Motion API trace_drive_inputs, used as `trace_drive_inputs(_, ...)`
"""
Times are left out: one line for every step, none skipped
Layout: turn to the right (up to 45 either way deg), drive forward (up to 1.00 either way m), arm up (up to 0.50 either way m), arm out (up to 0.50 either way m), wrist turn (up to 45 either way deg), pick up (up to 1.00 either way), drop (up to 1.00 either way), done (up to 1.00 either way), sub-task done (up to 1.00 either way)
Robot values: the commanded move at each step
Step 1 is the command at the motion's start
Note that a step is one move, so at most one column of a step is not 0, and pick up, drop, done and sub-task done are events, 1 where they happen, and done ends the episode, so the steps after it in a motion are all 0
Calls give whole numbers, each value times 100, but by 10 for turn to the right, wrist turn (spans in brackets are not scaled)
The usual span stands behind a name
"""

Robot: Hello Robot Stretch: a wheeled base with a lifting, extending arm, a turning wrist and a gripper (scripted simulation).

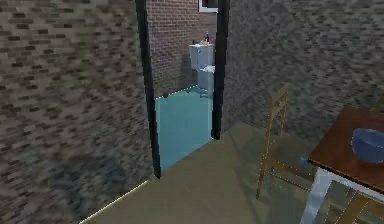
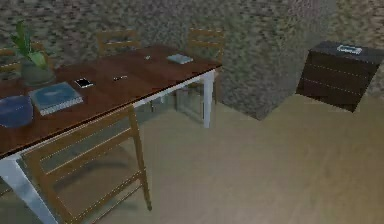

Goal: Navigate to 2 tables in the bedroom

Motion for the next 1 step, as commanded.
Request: trace_drive_inputs(0, 100, 0, 0, 0, 0, 0, 0, 0)
